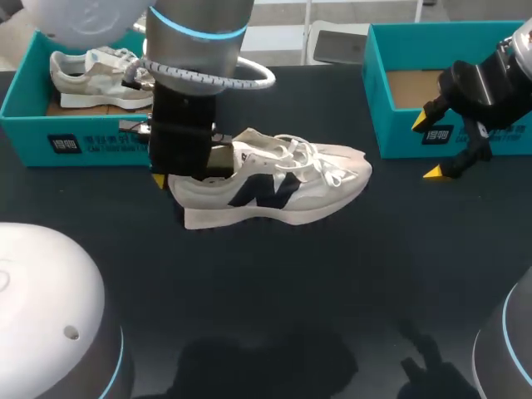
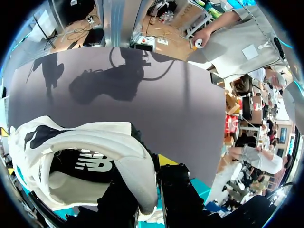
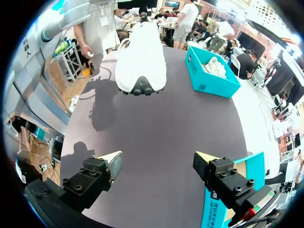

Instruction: Take the shoe out of the shoebox, open the shoe tongue, remove and reinsert the insole, then place the shoe into the shoebox

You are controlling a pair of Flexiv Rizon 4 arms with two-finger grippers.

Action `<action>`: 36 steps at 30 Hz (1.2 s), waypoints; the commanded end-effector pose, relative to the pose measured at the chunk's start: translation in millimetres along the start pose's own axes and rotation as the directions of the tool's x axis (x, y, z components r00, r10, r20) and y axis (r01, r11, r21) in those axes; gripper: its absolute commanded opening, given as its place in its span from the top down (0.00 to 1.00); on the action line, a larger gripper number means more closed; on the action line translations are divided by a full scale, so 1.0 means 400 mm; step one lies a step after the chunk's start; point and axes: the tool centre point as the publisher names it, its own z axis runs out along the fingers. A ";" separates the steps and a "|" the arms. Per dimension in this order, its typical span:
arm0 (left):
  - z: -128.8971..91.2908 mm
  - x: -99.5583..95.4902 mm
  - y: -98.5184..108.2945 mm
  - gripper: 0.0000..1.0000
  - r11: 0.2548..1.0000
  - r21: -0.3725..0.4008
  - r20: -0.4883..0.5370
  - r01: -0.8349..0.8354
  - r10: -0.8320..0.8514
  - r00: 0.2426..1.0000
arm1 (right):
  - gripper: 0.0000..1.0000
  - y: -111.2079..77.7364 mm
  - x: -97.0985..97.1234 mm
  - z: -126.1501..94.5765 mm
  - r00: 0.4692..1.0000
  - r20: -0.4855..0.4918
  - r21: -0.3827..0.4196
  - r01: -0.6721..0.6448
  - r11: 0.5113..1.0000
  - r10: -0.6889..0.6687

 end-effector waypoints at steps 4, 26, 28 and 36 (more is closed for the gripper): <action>0.054 -0.071 0.002 1.00 0.997 -0.059 -0.012 -0.059 0.058 0.998 | 0.00 0.001 -0.001 0.002 1.000 0.000 0.002 0.000 1.000 0.000; 0.379 -0.140 0.057 1.00 0.991 -0.095 -0.023 -0.094 0.092 0.995 | 0.00 0.001 -0.001 0.002 1.000 0.000 0.002 0.000 1.000 0.000; 0.399 -0.148 0.059 1.00 0.992 -0.090 -0.034 -0.089 0.086 0.996 | 0.00 0.001 -0.001 0.002 1.000 0.000 0.002 0.000 1.000 0.000; 0.453 -0.183 0.053 1.00 0.992 -0.097 -0.051 -0.085 0.080 0.995 | 0.00 0.001 -0.001 0.002 1.000 0.000 0.002 0.000 1.000 0.000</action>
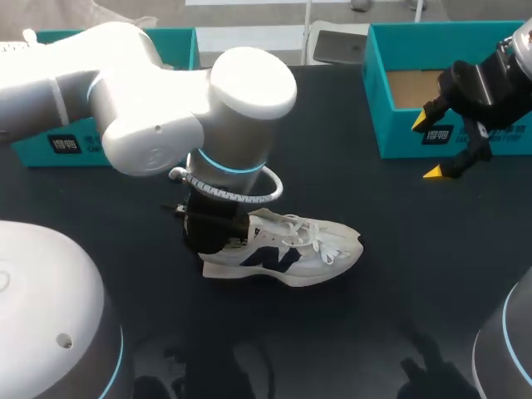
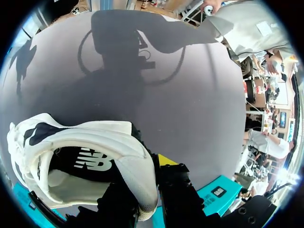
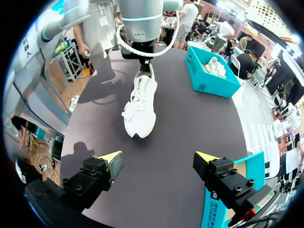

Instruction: Take the shoe out of the shoebox, open the shoe tongue, remove and reinsert the insole, then place the shoe into the shoebox

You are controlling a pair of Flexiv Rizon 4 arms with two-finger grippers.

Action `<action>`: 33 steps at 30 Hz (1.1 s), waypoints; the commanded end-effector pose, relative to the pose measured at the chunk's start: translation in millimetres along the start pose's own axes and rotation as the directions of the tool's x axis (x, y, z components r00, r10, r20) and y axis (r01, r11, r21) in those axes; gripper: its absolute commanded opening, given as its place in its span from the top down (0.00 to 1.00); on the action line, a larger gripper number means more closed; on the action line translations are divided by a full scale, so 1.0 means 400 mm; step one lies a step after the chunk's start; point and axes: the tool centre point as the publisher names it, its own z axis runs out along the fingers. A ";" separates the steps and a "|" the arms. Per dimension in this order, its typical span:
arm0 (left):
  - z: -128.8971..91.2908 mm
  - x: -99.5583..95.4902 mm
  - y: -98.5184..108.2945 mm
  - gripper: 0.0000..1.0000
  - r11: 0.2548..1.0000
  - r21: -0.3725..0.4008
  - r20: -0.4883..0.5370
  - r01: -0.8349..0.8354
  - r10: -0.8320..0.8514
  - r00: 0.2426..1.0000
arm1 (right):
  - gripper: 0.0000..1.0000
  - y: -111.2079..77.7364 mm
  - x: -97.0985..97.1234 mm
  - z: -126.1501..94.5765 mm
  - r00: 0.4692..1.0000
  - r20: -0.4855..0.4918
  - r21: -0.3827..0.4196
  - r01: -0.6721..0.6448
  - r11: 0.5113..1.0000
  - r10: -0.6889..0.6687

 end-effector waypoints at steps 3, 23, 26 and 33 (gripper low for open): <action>0.048 -0.047 -0.008 1.00 1.000 -0.006 -0.024 0.014 -0.015 1.000 | 0.00 0.001 0.000 0.002 1.000 0.000 0.002 0.000 1.000 0.000; 0.071 -0.040 -0.027 0.00 0.996 0.034 -0.044 0.081 -0.079 0.996 | 0.00 0.001 0.000 0.002 1.000 0.000 0.002 0.000 1.000 0.000; 0.032 -0.024 -0.024 0.00 0.994 0.055 0.008 0.094 -0.095 0.995 | 0.00 0.001 0.000 0.002 1.000 0.000 0.002 0.000 1.000 0.000; -0.086 0.053 -0.018 0.00 0.972 0.149 0.205 0.180 -0.209 0.956 | 0.00 0.001 0.000 0.002 1.000 0.000 0.002 0.000 1.000 0.000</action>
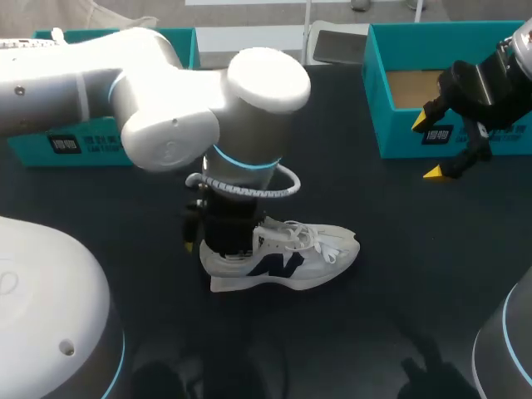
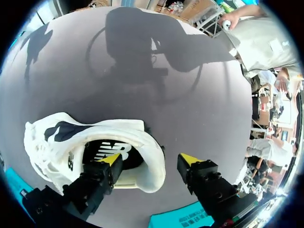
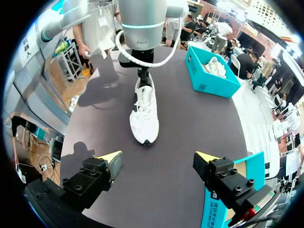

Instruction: Take the shoe out of the shoebox, open the shoe tongue, remove and reinsert the insole, then place the shoe into the shoebox

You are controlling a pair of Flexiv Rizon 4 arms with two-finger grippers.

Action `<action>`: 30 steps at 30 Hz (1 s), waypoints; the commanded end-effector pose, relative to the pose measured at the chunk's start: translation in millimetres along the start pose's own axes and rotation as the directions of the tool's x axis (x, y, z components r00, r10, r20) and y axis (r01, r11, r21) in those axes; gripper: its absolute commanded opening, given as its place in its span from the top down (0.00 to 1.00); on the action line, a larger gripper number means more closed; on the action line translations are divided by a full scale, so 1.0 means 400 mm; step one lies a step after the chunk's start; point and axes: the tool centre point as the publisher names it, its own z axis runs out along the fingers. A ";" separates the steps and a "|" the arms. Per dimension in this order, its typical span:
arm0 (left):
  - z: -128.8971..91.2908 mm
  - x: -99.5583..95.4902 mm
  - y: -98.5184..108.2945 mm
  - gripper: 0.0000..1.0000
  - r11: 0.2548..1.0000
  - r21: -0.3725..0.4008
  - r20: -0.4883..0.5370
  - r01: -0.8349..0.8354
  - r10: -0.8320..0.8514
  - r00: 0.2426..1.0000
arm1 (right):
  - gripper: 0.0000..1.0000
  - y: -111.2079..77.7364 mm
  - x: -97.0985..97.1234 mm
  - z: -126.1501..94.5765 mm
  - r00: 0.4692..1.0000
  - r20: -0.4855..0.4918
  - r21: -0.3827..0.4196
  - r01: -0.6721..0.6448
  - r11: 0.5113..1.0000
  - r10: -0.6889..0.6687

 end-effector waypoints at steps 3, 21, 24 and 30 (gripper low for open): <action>-0.117 0.158 0.018 0.00 0.982 0.158 0.272 0.103 -0.143 0.952 | 0.00 0.001 0.000 0.002 1.000 0.000 0.002 0.000 1.000 0.000; -0.145 0.244 0.009 0.00 0.852 0.492 0.356 0.180 -0.386 0.851 | 0.00 0.001 0.000 0.002 1.000 0.000 0.002 0.000 1.000 0.000; -0.145 0.244 0.009 0.00 0.852 0.492 0.356 0.180 -0.386 0.851 | 0.00 0.001 0.000 0.002 1.000 0.000 0.002 0.000 1.000 0.000; -0.096 0.265 0.024 0.00 0.659 0.716 0.293 0.232 -0.584 0.757 | 0.00 0.001 0.000 0.002 1.000 0.000 0.002 0.000 1.000 0.000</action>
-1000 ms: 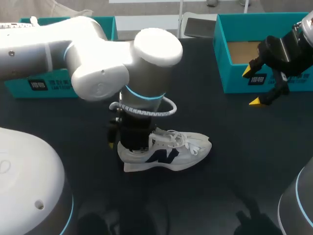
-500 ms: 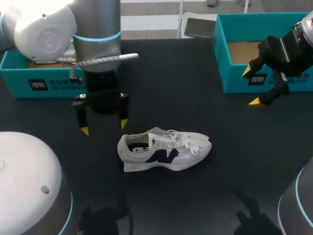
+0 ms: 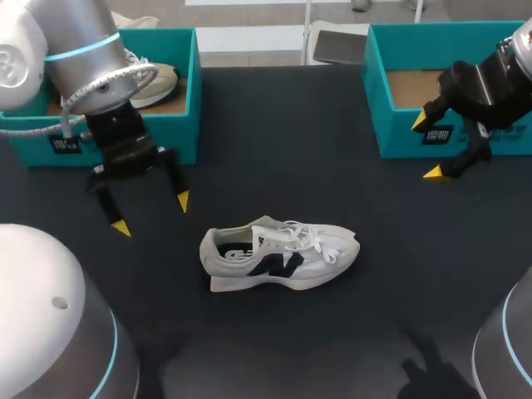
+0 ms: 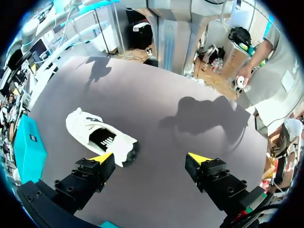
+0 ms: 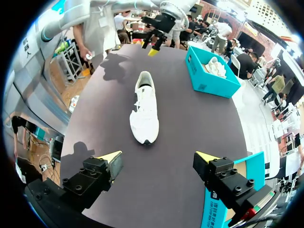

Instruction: Take the shoe out of the shoebox, open the shoe tongue, remove and reinsert the insole, then place the shoe into the shoebox

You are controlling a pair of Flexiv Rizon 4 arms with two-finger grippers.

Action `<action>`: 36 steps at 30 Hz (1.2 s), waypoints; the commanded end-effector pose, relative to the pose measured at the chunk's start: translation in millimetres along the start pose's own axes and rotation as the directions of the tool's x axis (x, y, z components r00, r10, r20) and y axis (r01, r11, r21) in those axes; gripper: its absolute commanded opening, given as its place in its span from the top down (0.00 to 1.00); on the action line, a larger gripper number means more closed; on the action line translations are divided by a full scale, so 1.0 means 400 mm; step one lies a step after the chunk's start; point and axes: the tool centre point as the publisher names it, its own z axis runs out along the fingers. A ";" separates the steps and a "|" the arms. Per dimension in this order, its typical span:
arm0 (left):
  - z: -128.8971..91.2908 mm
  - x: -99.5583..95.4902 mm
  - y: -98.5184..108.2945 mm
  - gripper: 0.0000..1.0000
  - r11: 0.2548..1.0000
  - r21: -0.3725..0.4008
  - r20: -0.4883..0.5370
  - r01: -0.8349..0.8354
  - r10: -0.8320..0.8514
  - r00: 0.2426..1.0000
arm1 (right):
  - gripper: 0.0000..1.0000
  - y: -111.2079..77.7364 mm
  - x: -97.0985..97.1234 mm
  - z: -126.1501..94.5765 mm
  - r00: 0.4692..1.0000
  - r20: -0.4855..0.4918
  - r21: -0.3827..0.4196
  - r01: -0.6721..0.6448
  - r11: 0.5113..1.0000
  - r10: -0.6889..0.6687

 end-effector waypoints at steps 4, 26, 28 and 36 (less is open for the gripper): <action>0.005 0.034 0.063 0.00 0.947 0.264 0.274 0.183 -0.255 0.927 | 0.00 0.001 0.000 0.002 1.000 0.000 0.002 0.000 1.000 0.000; 0.019 0.149 0.124 0.00 0.869 0.427 0.528 0.252 -0.465 0.711 | 0.00 0.001 0.000 0.002 1.000 0.000 0.002 0.000 1.000 0.000; 0.019 0.149 0.124 0.00 0.869 0.427 0.528 0.252 -0.465 0.711 | 0.00 0.001 0.000 0.002 1.000 0.000 0.002 0.000 1.000 0.000; 0.019 0.149 0.124 0.00 0.869 0.427 0.528 0.252 -0.465 0.711 | 0.00 0.001 0.000 0.002 1.000 0.000 0.002 0.000 1.000 0.000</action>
